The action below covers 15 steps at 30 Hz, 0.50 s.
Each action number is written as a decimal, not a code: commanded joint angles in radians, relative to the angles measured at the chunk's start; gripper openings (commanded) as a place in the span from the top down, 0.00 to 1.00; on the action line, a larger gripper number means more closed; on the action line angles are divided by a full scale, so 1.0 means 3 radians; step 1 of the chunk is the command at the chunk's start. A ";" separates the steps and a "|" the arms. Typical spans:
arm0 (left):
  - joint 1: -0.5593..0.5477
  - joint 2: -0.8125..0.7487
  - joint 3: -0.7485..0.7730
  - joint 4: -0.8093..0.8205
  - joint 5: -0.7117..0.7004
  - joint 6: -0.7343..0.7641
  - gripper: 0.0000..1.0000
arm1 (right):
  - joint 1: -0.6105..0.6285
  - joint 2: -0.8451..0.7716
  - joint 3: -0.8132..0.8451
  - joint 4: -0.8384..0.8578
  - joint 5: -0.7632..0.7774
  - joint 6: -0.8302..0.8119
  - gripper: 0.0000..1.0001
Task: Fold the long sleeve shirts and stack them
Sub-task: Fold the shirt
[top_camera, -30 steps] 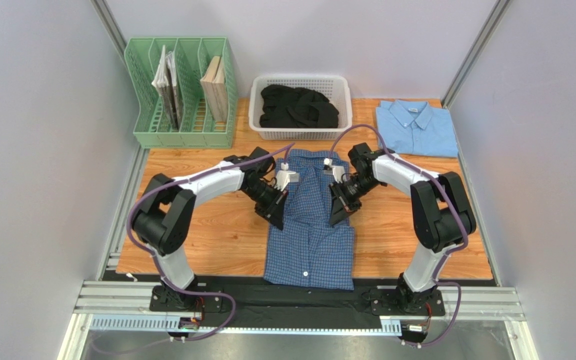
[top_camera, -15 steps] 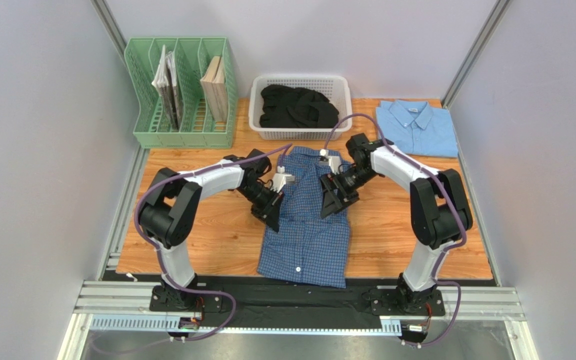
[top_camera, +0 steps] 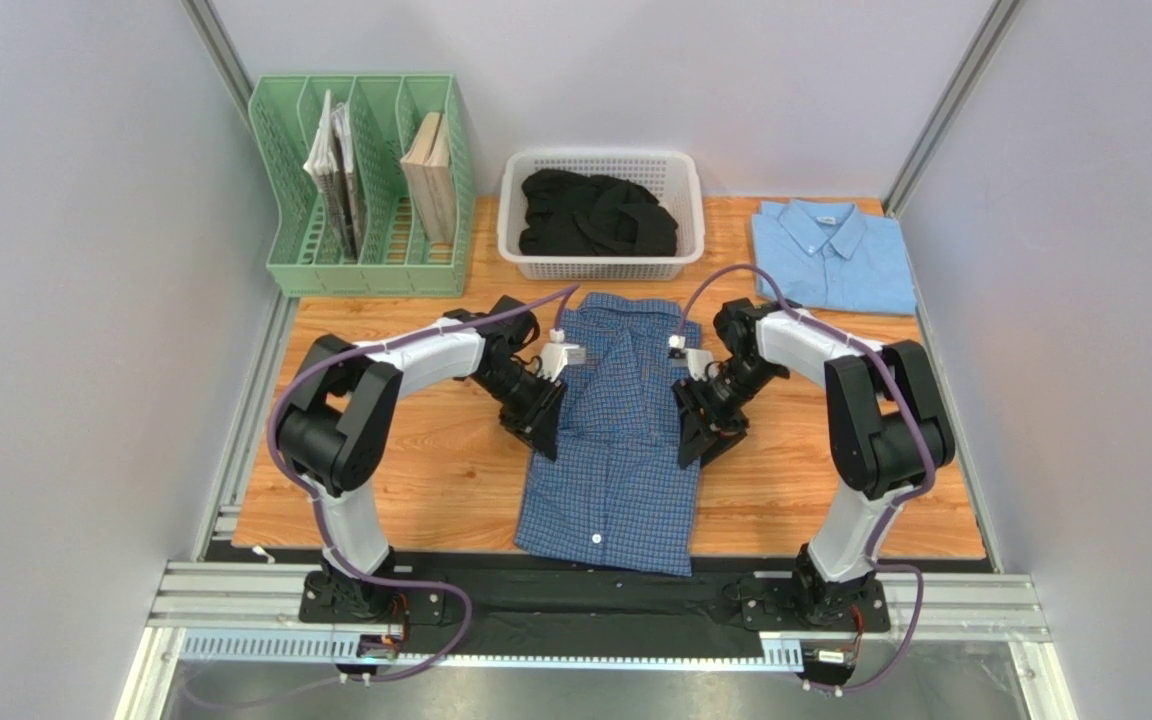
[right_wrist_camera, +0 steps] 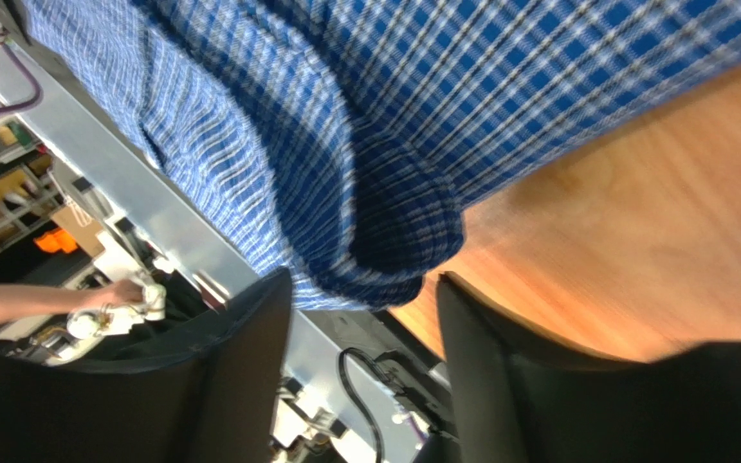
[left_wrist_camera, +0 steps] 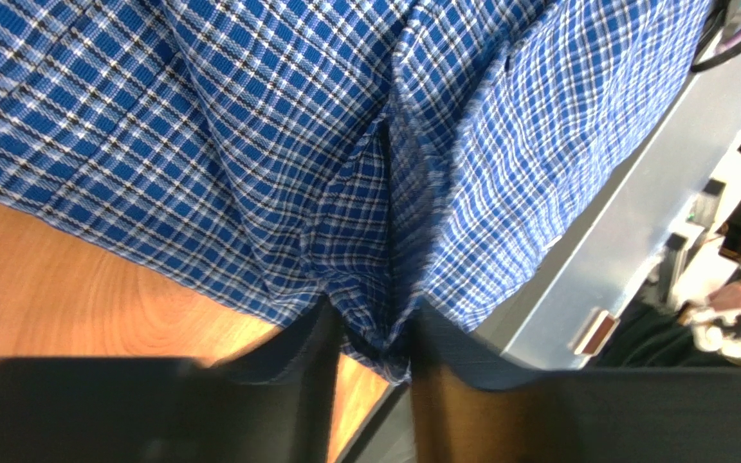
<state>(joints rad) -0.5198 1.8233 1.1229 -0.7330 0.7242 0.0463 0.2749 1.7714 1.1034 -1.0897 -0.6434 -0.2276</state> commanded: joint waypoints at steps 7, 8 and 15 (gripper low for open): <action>0.0383 -0.0427 -0.0174 0.0311 0.0291 -0.0098 1.00 | 0.0040 -0.0224 0.0423 0.0457 -0.0233 -0.0126 1.00; 0.0383 -0.0326 -0.0149 0.0281 0.0266 -0.0053 1.00 | 0.0045 -0.0138 0.0418 0.0472 -0.0218 -0.0136 1.00; 0.0383 0.0293 0.0112 0.0158 0.0235 0.0014 0.93 | 0.0122 0.0456 0.0315 0.0676 0.0124 -0.0182 1.00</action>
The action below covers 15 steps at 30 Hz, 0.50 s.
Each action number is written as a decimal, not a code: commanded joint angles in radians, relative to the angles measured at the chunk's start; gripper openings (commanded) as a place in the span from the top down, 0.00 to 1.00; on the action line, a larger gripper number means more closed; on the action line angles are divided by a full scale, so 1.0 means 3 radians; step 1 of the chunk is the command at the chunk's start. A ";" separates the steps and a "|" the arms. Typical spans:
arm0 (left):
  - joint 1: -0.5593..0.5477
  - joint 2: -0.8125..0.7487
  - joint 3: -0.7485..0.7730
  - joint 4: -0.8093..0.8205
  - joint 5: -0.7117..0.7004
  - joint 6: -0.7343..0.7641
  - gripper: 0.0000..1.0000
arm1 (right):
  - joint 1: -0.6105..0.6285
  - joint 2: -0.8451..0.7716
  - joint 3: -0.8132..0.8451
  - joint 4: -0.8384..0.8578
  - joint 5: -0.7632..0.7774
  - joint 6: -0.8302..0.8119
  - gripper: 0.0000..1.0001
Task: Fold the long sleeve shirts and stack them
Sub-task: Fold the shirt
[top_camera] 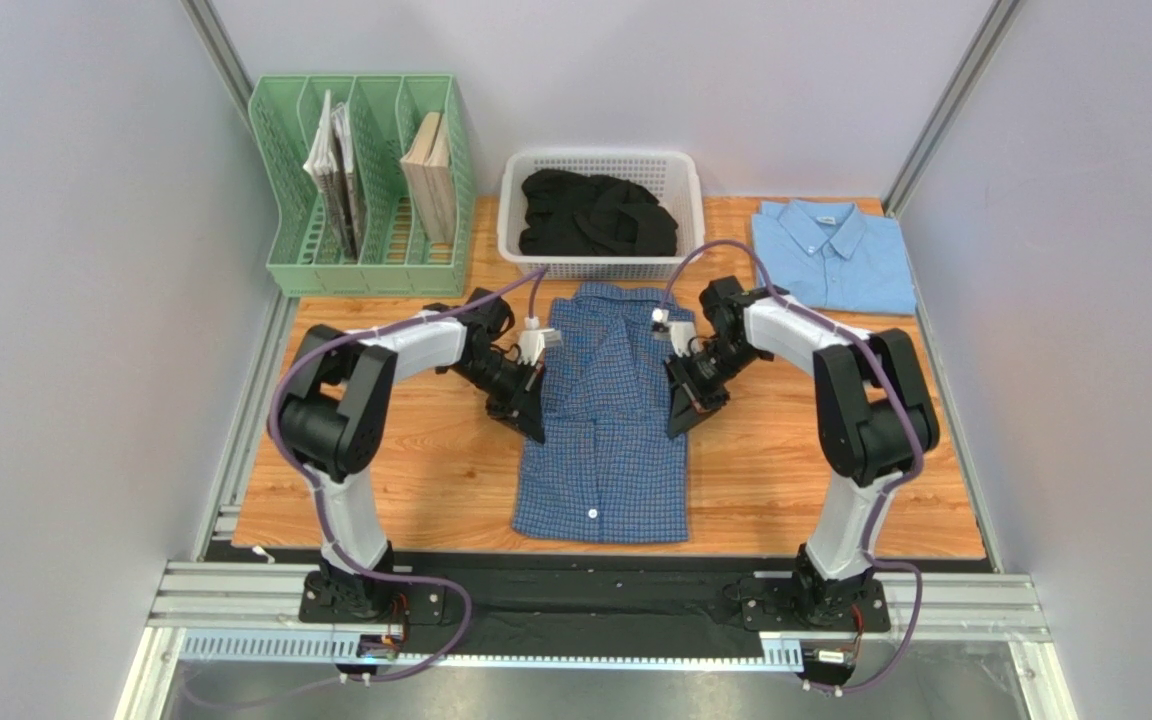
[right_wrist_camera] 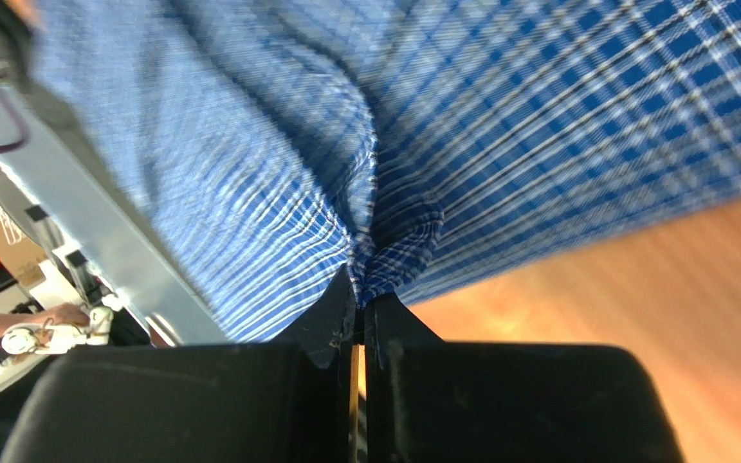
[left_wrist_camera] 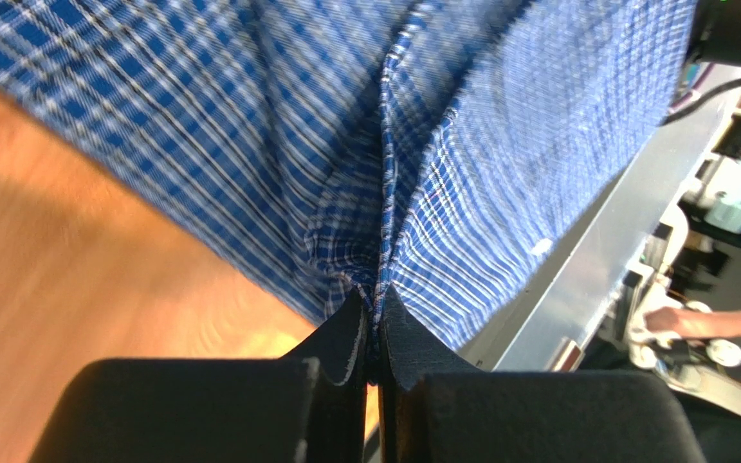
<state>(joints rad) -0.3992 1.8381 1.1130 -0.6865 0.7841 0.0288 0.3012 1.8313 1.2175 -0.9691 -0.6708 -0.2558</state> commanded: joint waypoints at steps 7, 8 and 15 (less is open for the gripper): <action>-0.0019 0.0423 0.0370 -0.0008 -0.0164 0.0012 0.89 | 0.0034 0.0553 0.0165 0.0490 0.0732 0.0060 1.00; -0.0014 0.0453 0.0406 -0.0018 -0.0185 0.0006 0.89 | 0.0024 0.0579 0.0261 0.0495 0.0773 0.0070 1.00; 0.0093 0.0026 0.0356 -0.0049 0.0055 0.0185 0.55 | -0.0058 0.0263 0.0457 0.0077 0.0575 0.0050 0.59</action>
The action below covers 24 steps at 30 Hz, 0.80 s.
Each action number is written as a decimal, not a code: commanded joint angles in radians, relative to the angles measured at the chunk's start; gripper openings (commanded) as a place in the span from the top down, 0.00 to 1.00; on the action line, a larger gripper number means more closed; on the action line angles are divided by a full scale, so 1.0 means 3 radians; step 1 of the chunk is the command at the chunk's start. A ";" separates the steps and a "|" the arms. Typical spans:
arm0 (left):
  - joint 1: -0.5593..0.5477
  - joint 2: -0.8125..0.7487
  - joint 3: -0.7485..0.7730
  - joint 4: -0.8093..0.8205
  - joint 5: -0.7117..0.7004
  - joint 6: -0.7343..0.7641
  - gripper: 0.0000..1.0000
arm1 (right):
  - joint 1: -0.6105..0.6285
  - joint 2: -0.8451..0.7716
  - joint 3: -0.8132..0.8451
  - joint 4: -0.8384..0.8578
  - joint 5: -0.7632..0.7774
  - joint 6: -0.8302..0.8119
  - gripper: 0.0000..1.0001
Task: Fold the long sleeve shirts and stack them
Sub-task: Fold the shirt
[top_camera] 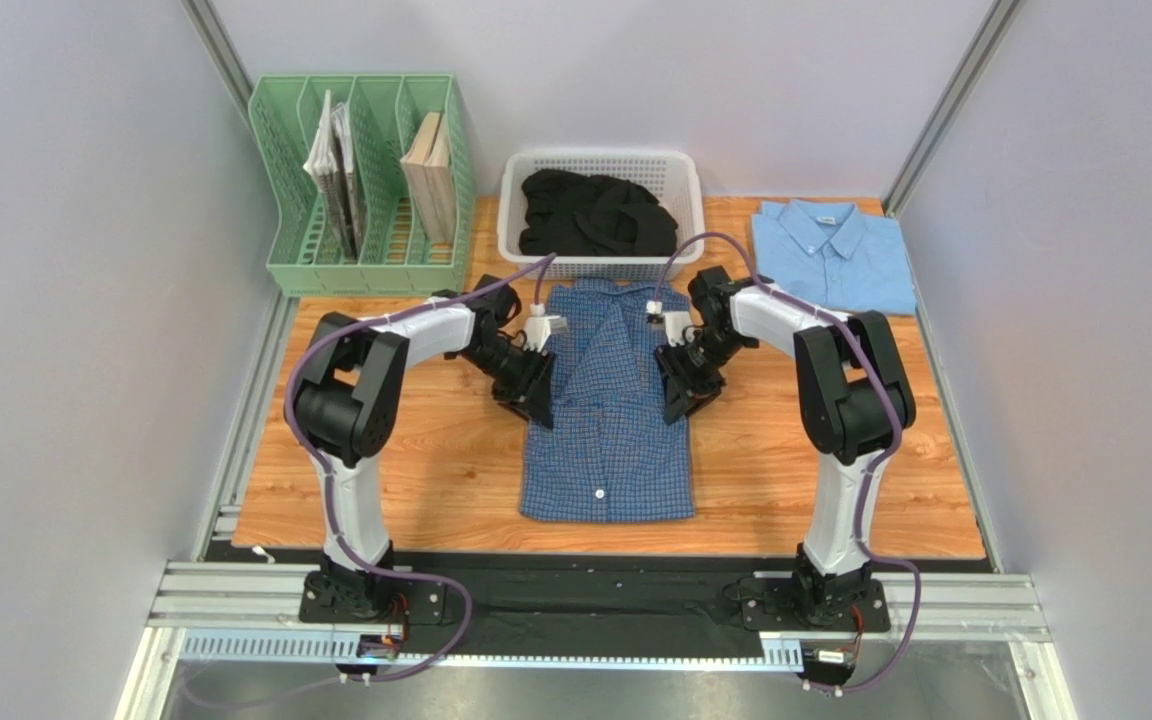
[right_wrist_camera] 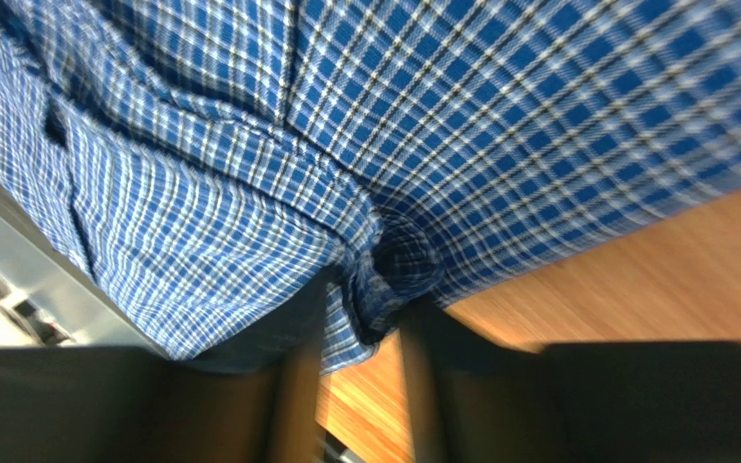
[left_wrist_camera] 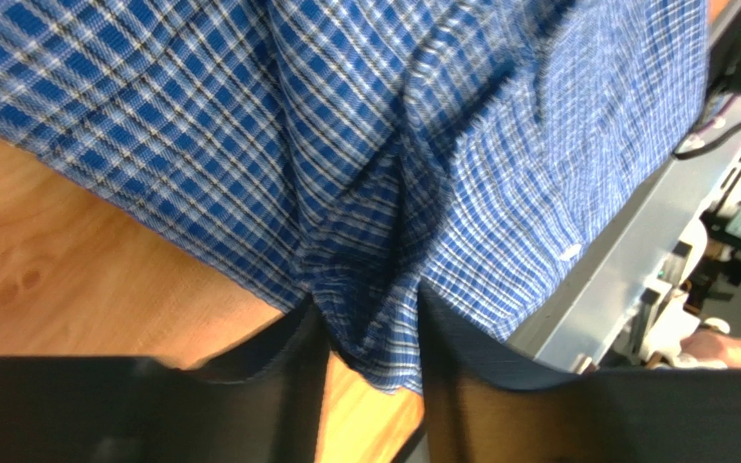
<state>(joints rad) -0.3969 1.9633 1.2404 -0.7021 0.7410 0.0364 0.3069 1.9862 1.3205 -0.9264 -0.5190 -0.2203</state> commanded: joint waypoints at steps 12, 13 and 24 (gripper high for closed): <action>0.0137 -0.2423 -0.0382 -0.0210 0.0603 0.1187 0.01 | 0.0377 -0.2203 -0.1011 -0.0220 -0.1415 -0.0471 0.05; 0.0137 -0.2291 -0.0316 -0.0378 0.0876 0.1365 0.01 | 0.0510 -0.2177 -0.1057 -0.0271 -0.1374 -0.0680 0.08; -0.0006 -0.1952 -0.0954 0.0330 0.1431 0.0294 0.09 | 0.1227 -0.1043 -0.0705 -0.0988 -0.0730 -0.2160 0.39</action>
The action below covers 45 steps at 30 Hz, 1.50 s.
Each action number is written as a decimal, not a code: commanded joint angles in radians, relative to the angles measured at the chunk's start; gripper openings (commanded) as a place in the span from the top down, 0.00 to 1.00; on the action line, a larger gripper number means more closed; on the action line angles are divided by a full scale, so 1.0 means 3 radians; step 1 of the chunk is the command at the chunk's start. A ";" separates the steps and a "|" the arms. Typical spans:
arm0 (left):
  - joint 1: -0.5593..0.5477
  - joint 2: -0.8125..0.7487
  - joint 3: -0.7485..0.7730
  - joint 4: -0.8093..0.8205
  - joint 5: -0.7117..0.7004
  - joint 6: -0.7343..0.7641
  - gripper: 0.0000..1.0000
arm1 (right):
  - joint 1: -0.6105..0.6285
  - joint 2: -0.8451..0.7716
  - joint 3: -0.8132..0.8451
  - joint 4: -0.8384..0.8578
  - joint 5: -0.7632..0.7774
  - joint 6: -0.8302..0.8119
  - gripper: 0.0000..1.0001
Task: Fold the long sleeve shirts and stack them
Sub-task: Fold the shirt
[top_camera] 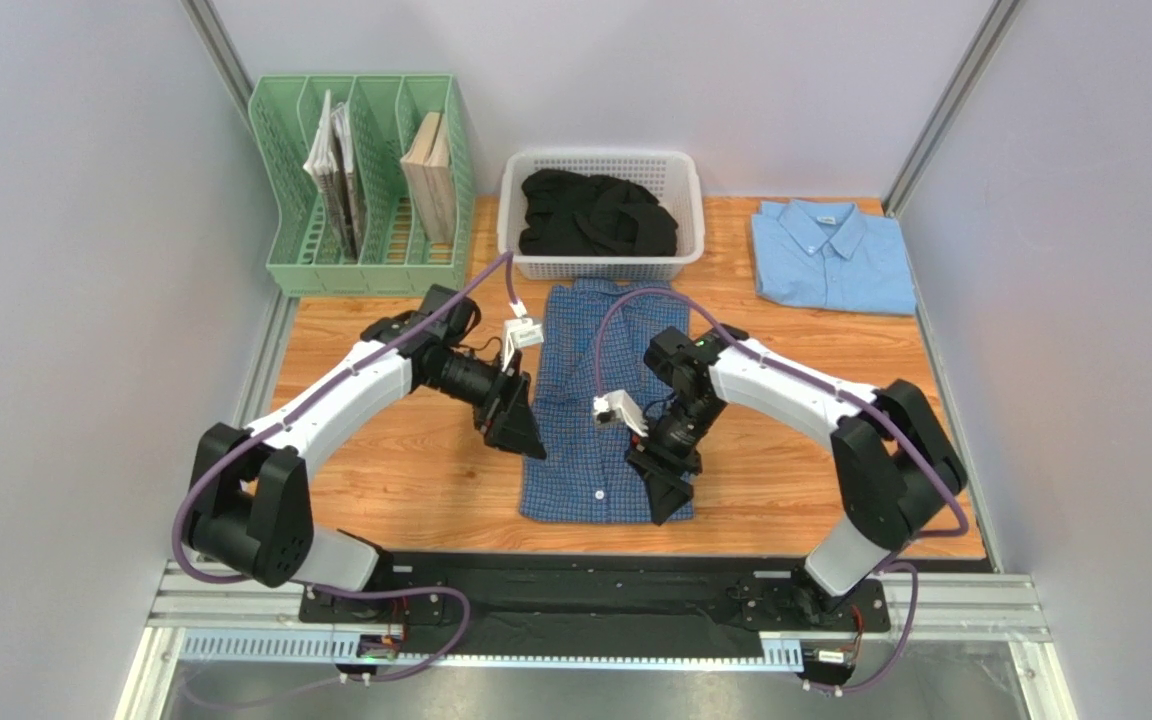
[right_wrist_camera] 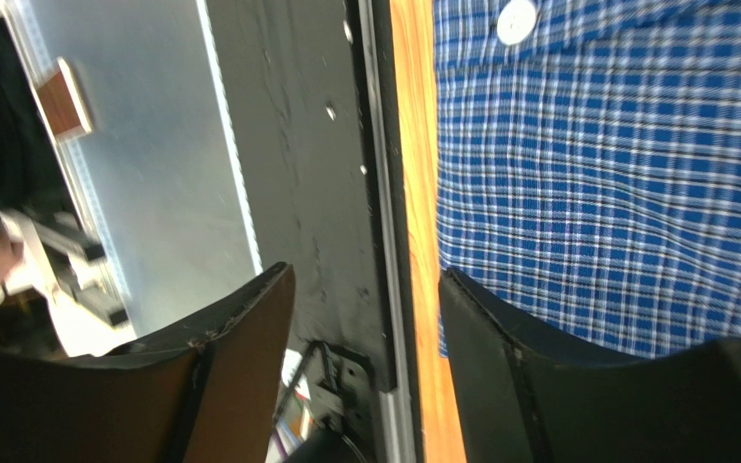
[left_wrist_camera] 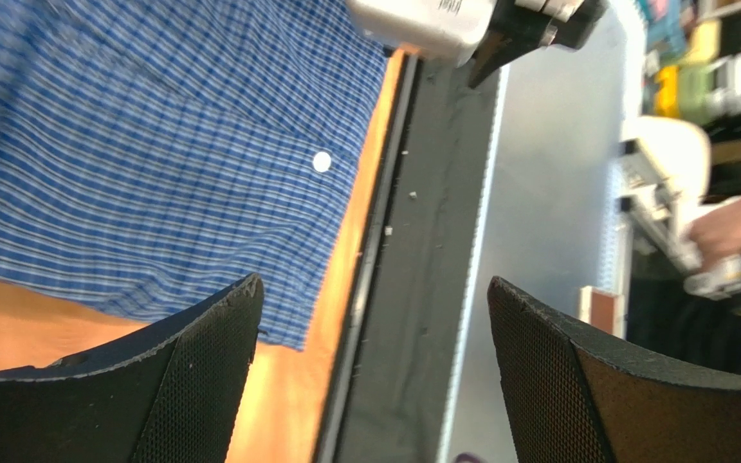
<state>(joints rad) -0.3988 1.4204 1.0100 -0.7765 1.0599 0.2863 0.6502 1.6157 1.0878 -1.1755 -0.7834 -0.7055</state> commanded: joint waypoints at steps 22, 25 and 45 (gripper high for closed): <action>0.0010 -0.0011 -0.0565 0.1213 0.0797 -0.1501 0.21 | -0.0173 0.0131 0.0132 -0.0213 -0.0948 0.0663 0.28; 0.0112 0.0230 -0.0381 0.1141 0.0834 -0.1583 0.22 | -0.0255 0.0121 -0.0010 0.0251 -0.1259 0.1205 0.25; 0.1110 -0.0163 -0.0666 0.2435 0.0512 -0.2616 0.16 | 0.0173 0.0587 0.0639 0.0988 -0.0697 0.2034 0.24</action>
<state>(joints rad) -0.0856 1.4364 0.8551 -0.1726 1.2392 -0.4213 0.6342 1.8618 1.2282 -0.9920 -1.0103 -0.2203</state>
